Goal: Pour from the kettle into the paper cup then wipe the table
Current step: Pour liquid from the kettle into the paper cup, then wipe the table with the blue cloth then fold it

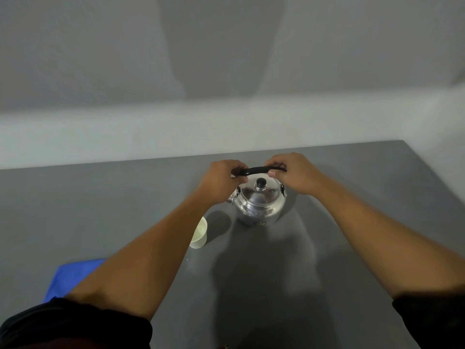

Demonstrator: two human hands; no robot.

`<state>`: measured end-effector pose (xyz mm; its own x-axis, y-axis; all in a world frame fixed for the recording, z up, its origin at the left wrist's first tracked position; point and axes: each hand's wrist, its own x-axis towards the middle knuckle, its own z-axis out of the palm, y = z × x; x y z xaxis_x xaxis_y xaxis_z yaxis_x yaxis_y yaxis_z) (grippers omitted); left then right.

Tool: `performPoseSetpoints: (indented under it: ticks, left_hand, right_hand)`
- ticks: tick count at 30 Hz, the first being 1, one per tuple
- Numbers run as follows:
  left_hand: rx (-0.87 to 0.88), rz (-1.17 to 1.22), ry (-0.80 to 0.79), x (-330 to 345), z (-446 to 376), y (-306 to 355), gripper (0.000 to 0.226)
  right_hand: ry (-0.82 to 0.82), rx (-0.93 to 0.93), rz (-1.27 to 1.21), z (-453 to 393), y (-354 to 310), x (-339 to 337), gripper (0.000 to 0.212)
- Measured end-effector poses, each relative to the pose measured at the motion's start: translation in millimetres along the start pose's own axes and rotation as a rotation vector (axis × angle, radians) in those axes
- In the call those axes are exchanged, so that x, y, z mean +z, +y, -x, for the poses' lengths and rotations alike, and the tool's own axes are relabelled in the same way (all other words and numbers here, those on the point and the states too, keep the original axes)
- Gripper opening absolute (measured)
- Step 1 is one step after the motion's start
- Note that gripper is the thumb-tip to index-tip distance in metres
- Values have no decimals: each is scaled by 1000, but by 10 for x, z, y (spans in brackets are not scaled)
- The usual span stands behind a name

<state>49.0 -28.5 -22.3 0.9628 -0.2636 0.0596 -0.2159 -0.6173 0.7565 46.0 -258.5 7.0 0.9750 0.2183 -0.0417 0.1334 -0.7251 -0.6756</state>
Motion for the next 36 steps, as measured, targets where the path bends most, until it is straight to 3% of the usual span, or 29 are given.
performPoseSetpoints:
  ticks: [12,20,23,25,27,29,36]
  left_hand:
    - [-46,46,19,-75,128,21,27]
    - [53,39,234,-716,890,-100,14]
    - [-32,-9,293,-1083,1346,-310,9]
    - [-125,-63,320,-1680,2096,-881,7]
    - [-167,-62,316,-1699,2233,-1034,7]
    - [-253,-59,294,-1912,2635,-1433,8]
    - [-433,-71,161,-1744,2699,-1842,14]
  right_hand:
    - [5,17,7,38,-67,10,22]
    - [237,-206,-25,312,-712,234,14]
    - [201,-261,-75,479,-1189,569,14]
    - [136,-328,-120,646,-1961,1389,14]
    - [123,-307,-168,721,-2104,1566,13]
    - [44,-271,-233,794,-2430,2170,14]
    - [-155,-4,-220,740,-2295,2735,35]
